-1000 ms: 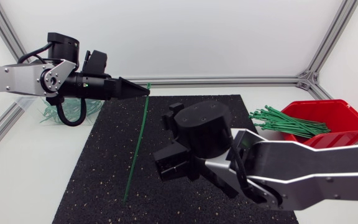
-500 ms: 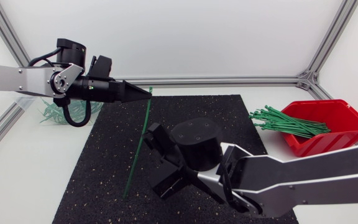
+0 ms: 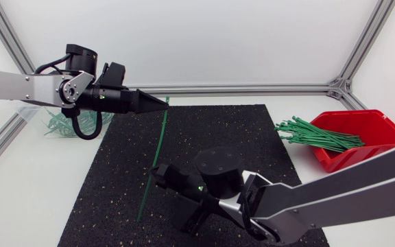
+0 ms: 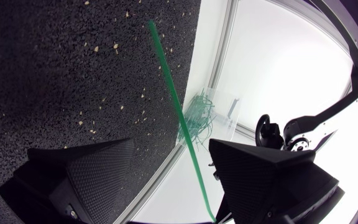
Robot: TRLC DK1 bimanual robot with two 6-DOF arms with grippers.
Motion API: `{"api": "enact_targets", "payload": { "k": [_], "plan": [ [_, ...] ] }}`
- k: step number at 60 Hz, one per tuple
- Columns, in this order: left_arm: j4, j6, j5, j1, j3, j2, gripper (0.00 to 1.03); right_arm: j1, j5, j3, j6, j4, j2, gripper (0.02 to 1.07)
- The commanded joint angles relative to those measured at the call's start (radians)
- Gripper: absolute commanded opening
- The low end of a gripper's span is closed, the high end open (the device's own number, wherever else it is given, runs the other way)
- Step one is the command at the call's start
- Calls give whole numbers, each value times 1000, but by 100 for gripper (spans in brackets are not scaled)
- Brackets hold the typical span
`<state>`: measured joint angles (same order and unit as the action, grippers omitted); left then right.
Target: Take a green cable tie from the red box, thread the tail through the head to close it, then place it in the transparent bin on the left.
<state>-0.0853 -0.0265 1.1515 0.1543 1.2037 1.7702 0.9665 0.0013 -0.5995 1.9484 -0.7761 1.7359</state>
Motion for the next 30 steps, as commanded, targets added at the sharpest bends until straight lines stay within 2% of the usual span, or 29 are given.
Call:
{"api": "enact_targets", "payload": {
  "k": [1, 10, 15, 20, 30],
  "plan": [
    [-1, -9, 25, -2, 27, 25, 3, -6, -18, 29, 69, -40, 45, 90],
    [-1, -10, 27, -2, 28, 25, 3, 1, -50, 41, 113, -97, 76, 90],
    [-1, -10, 27, -4, 30, 26, 3, 12, -52, 47, 124, -106, 85, 86],
    [-1, -10, 27, -4, 31, 29, 3, 23, -55, 49, 142, -137, 103, 79],
    [-1, -10, 31, -4, 28, 32, 3, 43, -61, 44, 156, -169, 134, 76]
  ]
}}
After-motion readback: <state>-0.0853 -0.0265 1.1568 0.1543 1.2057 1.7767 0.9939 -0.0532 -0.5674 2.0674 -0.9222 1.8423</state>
